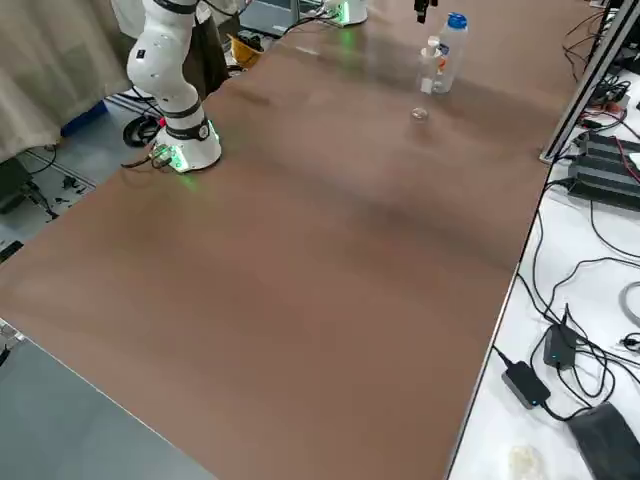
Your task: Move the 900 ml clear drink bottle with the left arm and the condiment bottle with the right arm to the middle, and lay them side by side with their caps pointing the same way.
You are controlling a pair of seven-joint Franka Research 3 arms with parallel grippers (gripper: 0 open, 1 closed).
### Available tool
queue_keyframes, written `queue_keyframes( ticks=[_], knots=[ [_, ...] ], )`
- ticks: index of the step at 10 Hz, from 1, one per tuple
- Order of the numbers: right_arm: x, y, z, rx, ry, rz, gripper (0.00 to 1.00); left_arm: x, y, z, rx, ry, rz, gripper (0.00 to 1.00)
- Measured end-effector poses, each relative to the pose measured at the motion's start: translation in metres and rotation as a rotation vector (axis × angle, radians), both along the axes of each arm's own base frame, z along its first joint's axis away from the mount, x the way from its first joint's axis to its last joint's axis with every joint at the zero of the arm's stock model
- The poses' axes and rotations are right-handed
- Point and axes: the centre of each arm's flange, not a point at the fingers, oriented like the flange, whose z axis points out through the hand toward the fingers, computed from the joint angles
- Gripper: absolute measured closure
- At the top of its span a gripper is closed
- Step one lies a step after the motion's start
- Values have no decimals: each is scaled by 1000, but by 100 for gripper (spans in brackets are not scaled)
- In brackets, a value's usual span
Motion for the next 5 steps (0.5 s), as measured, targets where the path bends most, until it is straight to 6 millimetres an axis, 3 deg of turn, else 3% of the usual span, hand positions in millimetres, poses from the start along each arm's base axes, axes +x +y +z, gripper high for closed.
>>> queue_keyframes(
  ticks=[3, 5],
  knots=[
    [-12, 9, -6, -71, -64, 360, 1, -15, -30, 10, -22, -10, -45, 0],
    [-20, 15, -15, -125, -89, 576, 1, -24, -47, 14, -31, -22, -207, 0]
  ],
)
